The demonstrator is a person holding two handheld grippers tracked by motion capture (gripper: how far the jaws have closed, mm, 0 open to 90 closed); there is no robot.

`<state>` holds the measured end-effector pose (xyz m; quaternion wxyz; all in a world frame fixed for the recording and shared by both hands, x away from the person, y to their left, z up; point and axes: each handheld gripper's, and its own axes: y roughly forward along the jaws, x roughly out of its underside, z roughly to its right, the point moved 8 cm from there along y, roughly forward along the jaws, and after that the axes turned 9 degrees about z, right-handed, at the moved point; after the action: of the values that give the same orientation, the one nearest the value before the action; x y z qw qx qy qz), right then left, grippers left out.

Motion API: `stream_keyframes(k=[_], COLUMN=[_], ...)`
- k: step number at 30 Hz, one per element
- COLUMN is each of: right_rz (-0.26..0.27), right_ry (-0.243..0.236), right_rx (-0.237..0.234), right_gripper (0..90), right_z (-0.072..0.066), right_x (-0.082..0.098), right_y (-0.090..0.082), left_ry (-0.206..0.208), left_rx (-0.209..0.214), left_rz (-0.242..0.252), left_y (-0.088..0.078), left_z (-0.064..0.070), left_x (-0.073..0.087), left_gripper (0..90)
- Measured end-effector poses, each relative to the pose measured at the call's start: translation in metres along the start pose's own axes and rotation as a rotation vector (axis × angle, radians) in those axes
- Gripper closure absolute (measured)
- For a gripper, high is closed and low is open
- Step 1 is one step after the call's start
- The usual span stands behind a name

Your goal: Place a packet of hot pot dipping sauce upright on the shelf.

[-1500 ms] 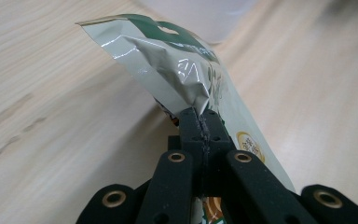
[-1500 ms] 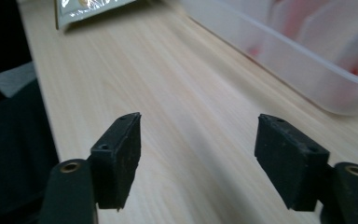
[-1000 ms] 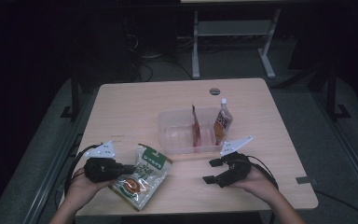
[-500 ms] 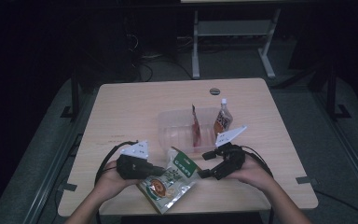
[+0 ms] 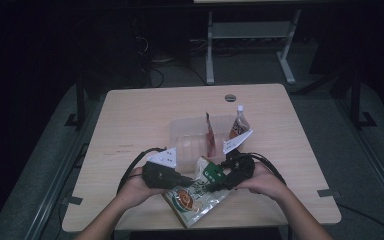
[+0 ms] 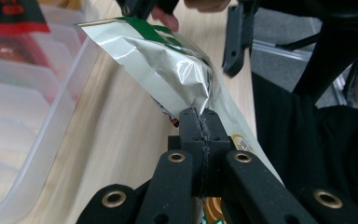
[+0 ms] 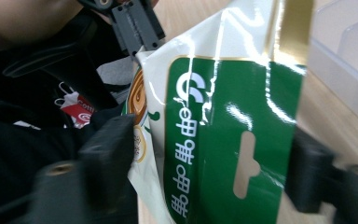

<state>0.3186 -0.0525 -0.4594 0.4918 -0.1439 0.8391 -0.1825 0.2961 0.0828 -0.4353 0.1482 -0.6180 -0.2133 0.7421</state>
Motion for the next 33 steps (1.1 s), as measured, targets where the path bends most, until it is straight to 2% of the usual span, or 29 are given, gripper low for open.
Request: stream_keyframes(k=[3,7,9,18,28,33], right_rz=[-0.008,-0.012,-0.013,-0.026,-0.029,-0.025], right_ry=[-0.008,-0.015,-0.042,-0.025,-0.004,-0.032], right_rx=[-0.006,0.003,0.018,0.013,0.027,0.022], right_gripper=[45.4,54.0,55.3,61.4,76.9,87.2], right_z=[-0.0028,-0.0052,-0.0049,-0.0082,-0.0085,-0.0090], right_x=[0.0015,0.0017,0.0017,0.0027,0.0029,0.0016], right_y=[-0.0018,-0.0016,-0.0015,-0.0036,-0.0055,-0.0074], left_ry=[0.004,0.006,0.004,0.006,0.003,0.014], left_rx=[-0.003,-0.009,-0.008,-0.004,-0.010,-0.028], left_rz=[-0.007,-0.008,-0.005,-0.004,-0.009,-0.015], left_y=[0.0016,0.0011,0.0009,0.0008,0.0025,0.0034], left_z=[-0.0003,-0.0014,-0.0014,-0.0011,-0.0055,-0.0080], left_x=[0.0001,0.0005,0.0006,0.0014,0.0028,0.0037], left_gripper=[90.0,90.0,90.0,90.0,89.5,85.2])
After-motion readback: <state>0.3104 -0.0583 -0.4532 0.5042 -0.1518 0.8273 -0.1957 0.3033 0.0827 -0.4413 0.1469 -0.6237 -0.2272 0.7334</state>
